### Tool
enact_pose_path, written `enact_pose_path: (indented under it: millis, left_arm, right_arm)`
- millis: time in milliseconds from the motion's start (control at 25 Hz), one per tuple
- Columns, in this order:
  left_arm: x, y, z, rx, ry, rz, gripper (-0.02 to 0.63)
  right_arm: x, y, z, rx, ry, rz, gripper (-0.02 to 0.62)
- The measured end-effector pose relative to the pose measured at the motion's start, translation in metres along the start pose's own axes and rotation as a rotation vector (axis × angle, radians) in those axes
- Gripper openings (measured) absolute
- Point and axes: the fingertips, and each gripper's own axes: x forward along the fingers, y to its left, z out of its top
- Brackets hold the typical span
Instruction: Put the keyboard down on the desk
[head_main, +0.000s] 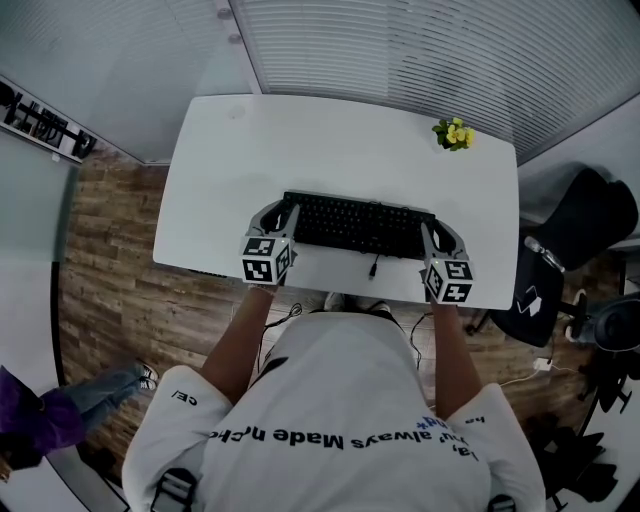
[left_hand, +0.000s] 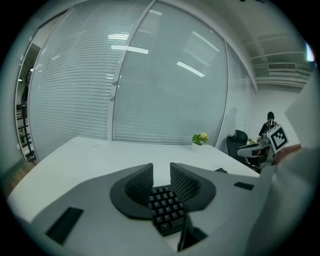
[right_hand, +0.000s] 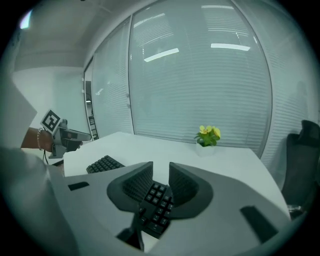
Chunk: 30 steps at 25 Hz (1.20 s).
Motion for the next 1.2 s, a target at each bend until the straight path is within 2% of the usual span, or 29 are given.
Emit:
enact_pose_path:
  millis: [320, 600, 880, 1200]
  left_arm:
    - [-0.034, -0.053, 0.073, 0.076, -0.166, -0.105, 0.056]
    - [-0.058, -0.096, 0.125, 0.088, -0.281, -0.202, 0.037]
    - [-0.079, -0.120, 0.164, 0.120, -0.350, -0.253, 0.027]
    - [-0.101, -0.138, 0.193, 0.118, -0.396, -0.302, 0.021]
  right_arm:
    - [-0.037, 0.035, 0.072, -0.020, -0.112, 0.076, 0.040]
    - [-0.068, 0.061, 0.120, -0.069, -0.185, 0.127, 0.028]
    - [-0.090, 0.076, 0.154, -0.088, -0.240, 0.161, 0.016]
    - [-0.107, 0.091, 0.182, -0.117, -0.280, 0.201, 0.009]
